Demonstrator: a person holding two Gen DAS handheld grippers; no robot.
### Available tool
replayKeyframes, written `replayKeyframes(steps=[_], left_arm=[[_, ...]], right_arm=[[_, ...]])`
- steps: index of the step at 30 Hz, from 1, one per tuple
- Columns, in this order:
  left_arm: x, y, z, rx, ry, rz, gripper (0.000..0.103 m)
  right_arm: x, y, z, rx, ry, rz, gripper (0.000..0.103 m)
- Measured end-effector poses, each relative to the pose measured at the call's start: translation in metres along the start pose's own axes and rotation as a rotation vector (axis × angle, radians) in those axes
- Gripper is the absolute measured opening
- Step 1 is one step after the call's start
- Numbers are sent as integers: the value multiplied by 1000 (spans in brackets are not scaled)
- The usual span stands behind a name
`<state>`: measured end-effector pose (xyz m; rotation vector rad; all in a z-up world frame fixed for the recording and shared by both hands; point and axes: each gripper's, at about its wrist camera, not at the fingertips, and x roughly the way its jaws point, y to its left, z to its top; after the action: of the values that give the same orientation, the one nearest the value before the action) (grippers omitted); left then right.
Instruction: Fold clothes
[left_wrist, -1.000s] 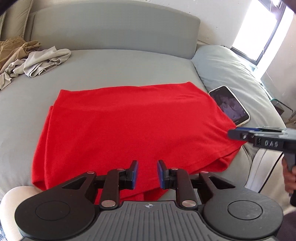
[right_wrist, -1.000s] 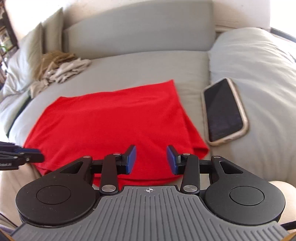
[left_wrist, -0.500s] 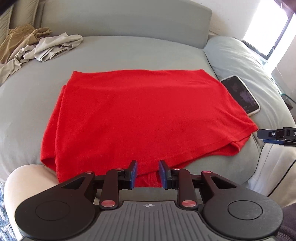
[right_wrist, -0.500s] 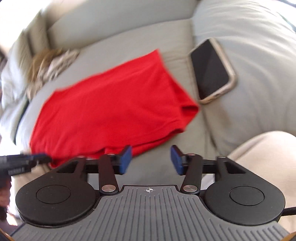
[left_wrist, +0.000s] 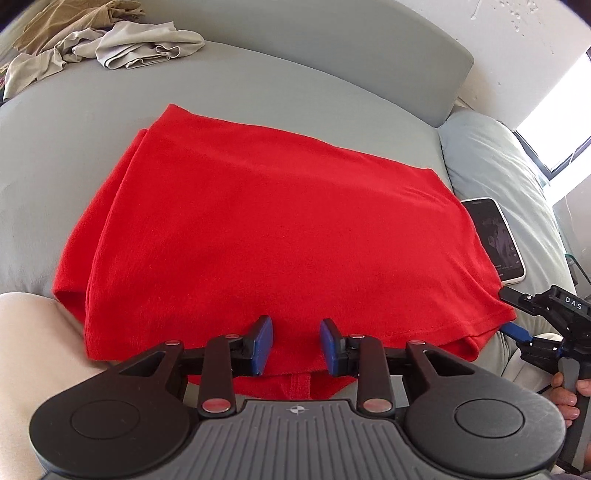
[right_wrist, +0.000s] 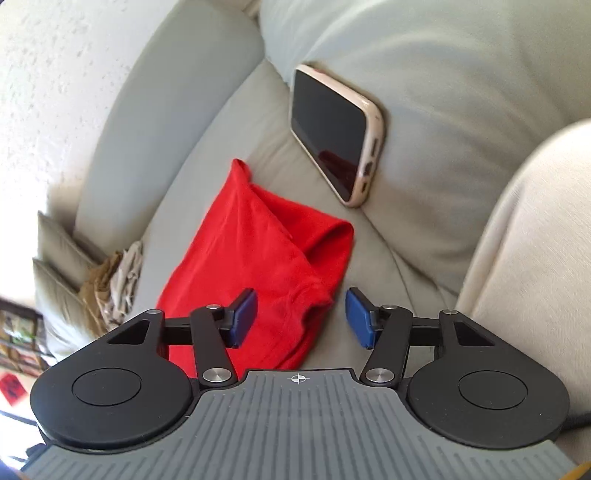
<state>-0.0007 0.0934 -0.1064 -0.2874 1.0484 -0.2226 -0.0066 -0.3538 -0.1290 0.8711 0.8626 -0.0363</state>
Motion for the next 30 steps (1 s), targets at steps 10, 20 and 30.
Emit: replayKeyframes(steps=[10,20,30], left_arm=[[1,3,0,18,3,-10,30],[4,5,1,34,12,-20,31],[5,9,2,28,12,-33,31]], right_arm=[[17,5,0,-147,-75,-19,71],[7,-1,-14,-68,51,115,67],[37,-16,2,38,-22,267,76]])
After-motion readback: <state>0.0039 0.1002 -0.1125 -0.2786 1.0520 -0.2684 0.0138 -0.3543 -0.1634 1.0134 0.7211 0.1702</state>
